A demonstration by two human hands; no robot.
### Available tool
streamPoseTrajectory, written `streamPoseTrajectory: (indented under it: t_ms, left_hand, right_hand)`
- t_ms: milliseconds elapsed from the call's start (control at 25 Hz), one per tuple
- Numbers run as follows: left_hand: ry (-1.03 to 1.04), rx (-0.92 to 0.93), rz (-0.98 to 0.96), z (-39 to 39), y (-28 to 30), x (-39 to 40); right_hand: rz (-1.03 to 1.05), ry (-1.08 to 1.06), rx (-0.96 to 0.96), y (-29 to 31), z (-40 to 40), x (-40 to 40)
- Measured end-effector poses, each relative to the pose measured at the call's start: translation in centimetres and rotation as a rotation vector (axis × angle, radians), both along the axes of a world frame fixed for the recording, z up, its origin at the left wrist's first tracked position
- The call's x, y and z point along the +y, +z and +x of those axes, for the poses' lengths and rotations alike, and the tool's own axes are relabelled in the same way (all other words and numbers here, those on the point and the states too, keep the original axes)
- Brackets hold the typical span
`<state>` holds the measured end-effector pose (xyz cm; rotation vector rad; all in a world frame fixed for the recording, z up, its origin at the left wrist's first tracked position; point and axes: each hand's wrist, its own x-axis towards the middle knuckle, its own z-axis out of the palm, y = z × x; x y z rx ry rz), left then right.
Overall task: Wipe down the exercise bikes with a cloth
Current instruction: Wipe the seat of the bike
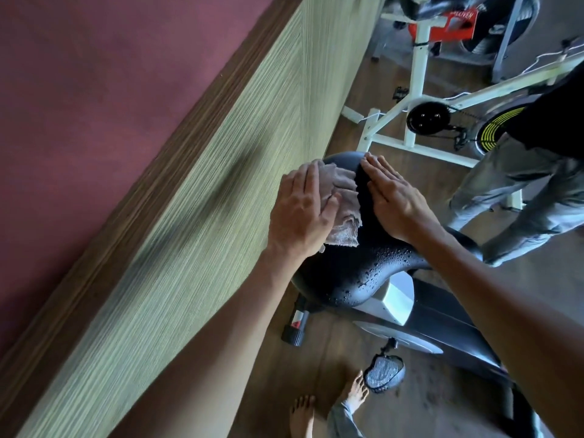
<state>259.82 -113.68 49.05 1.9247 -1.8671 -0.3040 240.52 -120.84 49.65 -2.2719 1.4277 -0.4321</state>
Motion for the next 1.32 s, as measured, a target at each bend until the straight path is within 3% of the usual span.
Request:
streamPoseTrajectory:
  t_ms: [200, 320, 440, 680, 840, 880, 960, 1040, 1120, 1200, 1320]
  left_hand:
    - [0.015, -0.031, -0.094, -2.6, -0.1, 5.8]
    - [-0.115, -0.01, -0.052, -0.4, 0.0, 2.9]
    - [0.013, 0.129, 0.018, 1.2, 0.2, 0.1]
    - [0.118, -0.052, -0.186, -4.4, -0.8, 8.3]
    - [0.111, -0.147, -0.106, -8.0, 0.5, 9.1]
    - [0.067, -0.059, -0.099, -7.5, 1.0, 8.8]
    - [0.036, 0.311, -0.111, -4.9, 1.6, 7.7]
    - [0.109, 0.622, -0.105, -1.8, 2.3, 6.5]
    - [0.159, 0.871, 0.04, -0.2, 2.4, 5.4]
    - [0.138, 0.896, 0.129, -0.4, 1.9, 4.7]
    - [0.089, 0.701, 0.094, -1.2, 0.8, 4.6]
  right_hand:
    - [0.004, -0.015, 0.013, 0.3, 0.2, 0.2]
    - [0.007, -0.02, 0.019, 0.2, 0.2, 0.1]
    - [-0.002, -0.007, 0.018, 0.2, 0.1, 0.1]
    - [-0.02, -0.016, 0.013, -0.1, 0.1, 0.2]
    - [0.017, -0.132, -0.316, 1.8, 0.0, 0.5]
    - [-0.064, -0.172, -0.386, 2.8, -0.1, 1.7]
    - [-0.302, -0.153, -0.416, 3.8, 0.3, 5.7]
    - [-0.391, -0.067, -0.269, 2.6, 2.4, 11.6]
    - [-0.417, -0.029, -0.048, 0.0, 5.1, 15.9]
    - [-0.464, -0.021, 0.015, -1.6, 6.0, 16.4]
    - [-0.536, 0.152, 0.038, -2.2, 2.7, 15.1]
